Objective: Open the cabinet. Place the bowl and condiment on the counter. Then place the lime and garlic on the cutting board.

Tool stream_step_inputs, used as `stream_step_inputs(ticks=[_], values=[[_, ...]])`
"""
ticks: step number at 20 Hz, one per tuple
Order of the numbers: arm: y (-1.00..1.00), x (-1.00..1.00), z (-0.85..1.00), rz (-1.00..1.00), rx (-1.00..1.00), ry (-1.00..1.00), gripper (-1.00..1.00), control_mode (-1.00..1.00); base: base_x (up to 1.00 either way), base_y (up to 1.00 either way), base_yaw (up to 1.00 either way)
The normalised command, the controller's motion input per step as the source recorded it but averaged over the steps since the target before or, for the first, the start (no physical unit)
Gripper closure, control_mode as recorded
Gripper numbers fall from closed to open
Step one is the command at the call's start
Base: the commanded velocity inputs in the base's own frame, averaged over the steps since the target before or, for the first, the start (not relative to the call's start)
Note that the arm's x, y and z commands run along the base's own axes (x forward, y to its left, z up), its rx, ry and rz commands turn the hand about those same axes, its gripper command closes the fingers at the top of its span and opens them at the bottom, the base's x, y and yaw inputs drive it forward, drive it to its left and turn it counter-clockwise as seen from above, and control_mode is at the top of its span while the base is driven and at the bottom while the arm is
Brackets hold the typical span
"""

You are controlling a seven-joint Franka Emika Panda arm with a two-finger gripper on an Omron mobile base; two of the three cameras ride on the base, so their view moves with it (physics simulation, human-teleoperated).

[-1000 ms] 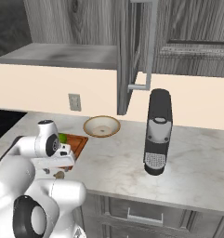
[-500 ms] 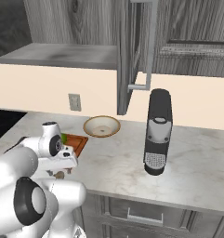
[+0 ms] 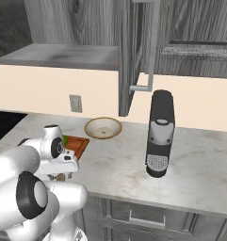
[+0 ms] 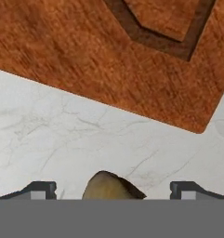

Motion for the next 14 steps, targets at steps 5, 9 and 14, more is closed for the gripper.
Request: stream_step_inputs(ticks=[5,9,14], values=[[0.00,-0.32,-0.14,0.00,0.00,0.01,1.00,-1.00,0.00,0.00,0.00],[-0.09,-0.36,-0.19,0.00,0.00,0.07,1.00,-1.00,0.00,0.00,0.00],[-0.17,-0.23,-0.13,0.00,0.00,0.03,1.00,-1.00,0.00,0.00,0.00]])
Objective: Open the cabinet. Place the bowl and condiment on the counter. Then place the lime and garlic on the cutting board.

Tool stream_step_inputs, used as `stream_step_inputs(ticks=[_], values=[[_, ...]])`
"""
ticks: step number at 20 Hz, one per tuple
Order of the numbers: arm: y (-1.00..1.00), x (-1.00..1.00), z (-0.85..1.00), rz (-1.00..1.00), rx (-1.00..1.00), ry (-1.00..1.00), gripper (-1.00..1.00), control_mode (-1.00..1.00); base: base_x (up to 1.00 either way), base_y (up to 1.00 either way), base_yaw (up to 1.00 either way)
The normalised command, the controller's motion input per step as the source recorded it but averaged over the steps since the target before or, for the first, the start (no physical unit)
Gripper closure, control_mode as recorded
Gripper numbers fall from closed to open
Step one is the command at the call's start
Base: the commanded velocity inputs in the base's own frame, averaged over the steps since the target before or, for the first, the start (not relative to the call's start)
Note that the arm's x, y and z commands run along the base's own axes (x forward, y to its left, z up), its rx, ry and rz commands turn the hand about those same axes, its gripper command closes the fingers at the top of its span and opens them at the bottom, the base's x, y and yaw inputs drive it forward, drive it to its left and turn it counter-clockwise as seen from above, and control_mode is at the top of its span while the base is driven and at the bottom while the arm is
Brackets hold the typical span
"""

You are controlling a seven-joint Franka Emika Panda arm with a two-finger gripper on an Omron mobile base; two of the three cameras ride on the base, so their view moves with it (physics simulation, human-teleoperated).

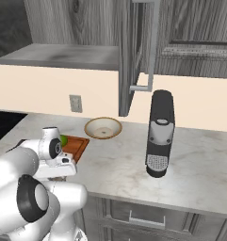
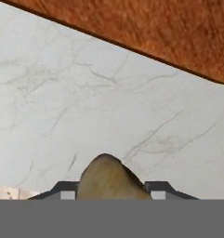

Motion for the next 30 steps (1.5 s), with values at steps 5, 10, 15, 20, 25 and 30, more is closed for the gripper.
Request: stream_step_inputs(ticks=[5,10,15,20,25,30], values=[[-0.12,0.01,0.10,0.00,0.03,-0.01,1.00,-1.00,0.00,0.00,0.00],[-0.03,0.14,0.32,0.00,0.10,-0.10,1.00,-1.00,0.00,0.00,0.00],[0.00,0.16,0.35,0.00,0.08,-0.14,1.00,-1.00,0.00,0.00,0.00],[0.00,0.17,0.43,-0.01,0.06,-0.17,1.00,-1.00,0.00,0.00,0.00],[0.10,0.39,0.20,-0.02,0.02,-0.11,1.00,-1.00,0.00,0.00,0.00],[0.18,0.61,0.00,0.00,0.00,-0.06,1.00,-1.00,0.00,0.00,0.00]])
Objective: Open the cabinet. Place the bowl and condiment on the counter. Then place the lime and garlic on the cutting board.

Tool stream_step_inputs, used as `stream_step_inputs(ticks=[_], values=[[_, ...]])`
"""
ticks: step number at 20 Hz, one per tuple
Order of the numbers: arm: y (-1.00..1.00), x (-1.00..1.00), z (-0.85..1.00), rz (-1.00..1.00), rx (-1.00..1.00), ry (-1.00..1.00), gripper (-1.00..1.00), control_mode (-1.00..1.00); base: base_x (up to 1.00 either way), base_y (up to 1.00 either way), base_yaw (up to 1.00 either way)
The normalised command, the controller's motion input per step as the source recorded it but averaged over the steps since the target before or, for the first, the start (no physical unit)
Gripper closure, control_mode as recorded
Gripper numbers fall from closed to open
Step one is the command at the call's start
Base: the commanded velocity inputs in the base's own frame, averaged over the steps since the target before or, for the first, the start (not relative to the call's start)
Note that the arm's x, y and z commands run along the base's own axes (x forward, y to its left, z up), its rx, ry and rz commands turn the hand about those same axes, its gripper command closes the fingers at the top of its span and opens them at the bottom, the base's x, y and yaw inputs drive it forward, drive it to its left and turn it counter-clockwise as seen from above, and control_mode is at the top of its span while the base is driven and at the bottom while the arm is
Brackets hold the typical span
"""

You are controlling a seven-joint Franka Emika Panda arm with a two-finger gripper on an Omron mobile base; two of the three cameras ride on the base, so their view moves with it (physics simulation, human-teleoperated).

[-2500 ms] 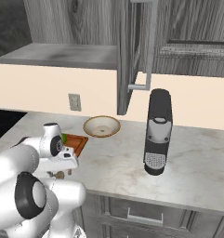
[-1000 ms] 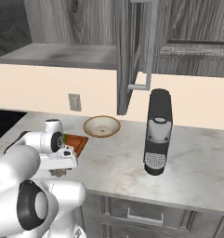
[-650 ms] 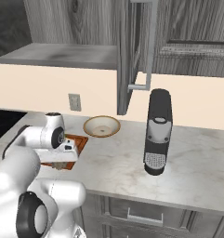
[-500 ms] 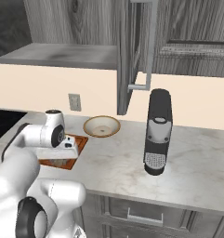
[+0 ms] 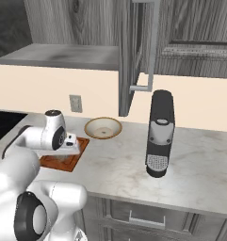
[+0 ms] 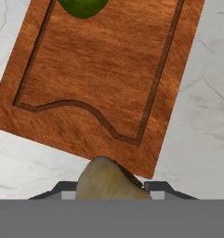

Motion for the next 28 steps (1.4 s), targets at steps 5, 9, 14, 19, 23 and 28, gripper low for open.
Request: stream_step_inputs(ticks=[5,9,14,19,23,28], values=[[0.10,0.59,0.00,0.00,0.00,0.00,1.00,-1.00,0.00,0.00,0.00],[0.05,0.49,-0.01,0.00,0.00,0.00,1.00,-1.00,0.00,0.00,0.00],[0.01,0.26,-0.13,0.00,0.00,0.00,1.00,-1.00,0.00,0.00,0.00],[0.08,0.03,-0.26,0.00,0.00,0.00,1.00,-1.00,0.00,0.00,0.00],[0.07,0.00,-0.29,0.00,0.00,0.00,1.00,-1.00,0.00,0.00,0.00],[0.03,0.00,-0.23,0.00,0.00,0.00,1.00,-1.00,0.00,0.00,0.00]])
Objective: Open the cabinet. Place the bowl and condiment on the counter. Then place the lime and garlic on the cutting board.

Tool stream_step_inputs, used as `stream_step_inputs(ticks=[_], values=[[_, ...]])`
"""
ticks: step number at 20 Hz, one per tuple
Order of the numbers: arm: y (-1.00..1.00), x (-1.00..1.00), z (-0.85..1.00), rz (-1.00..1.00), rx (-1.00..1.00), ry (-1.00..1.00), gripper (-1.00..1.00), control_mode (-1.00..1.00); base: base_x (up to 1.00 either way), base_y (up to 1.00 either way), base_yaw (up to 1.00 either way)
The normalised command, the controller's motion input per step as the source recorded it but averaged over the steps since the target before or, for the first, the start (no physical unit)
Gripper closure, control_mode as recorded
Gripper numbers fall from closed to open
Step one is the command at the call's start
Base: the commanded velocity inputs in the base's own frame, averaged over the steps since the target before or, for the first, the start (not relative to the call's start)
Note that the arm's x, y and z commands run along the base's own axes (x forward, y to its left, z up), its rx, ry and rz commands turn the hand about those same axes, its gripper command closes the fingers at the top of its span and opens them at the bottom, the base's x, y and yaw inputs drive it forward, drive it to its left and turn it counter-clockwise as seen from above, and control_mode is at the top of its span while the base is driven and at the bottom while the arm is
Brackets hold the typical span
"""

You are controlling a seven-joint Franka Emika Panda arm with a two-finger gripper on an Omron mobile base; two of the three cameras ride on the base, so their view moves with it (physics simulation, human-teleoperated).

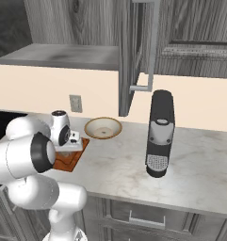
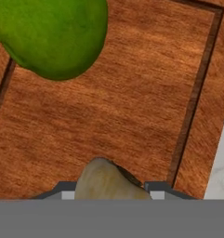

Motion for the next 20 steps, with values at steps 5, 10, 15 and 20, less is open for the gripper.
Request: stream_step_inputs(ticks=[5,10,15,20], values=[[0.03,0.00,-0.22,0.00,0.00,0.00,1.00,-1.00,0.00,0.00,0.00],[0.04,0.00,-0.19,0.00,0.00,0.00,1.00,-1.00,0.00,0.00,0.00],[0.04,0.00,-0.15,0.00,0.00,0.00,-1.00,-1.00,0.00,0.00,0.00],[0.02,-0.05,0.13,-0.01,0.00,-0.06,-1.00,-1.00,0.00,0.00,0.00]])
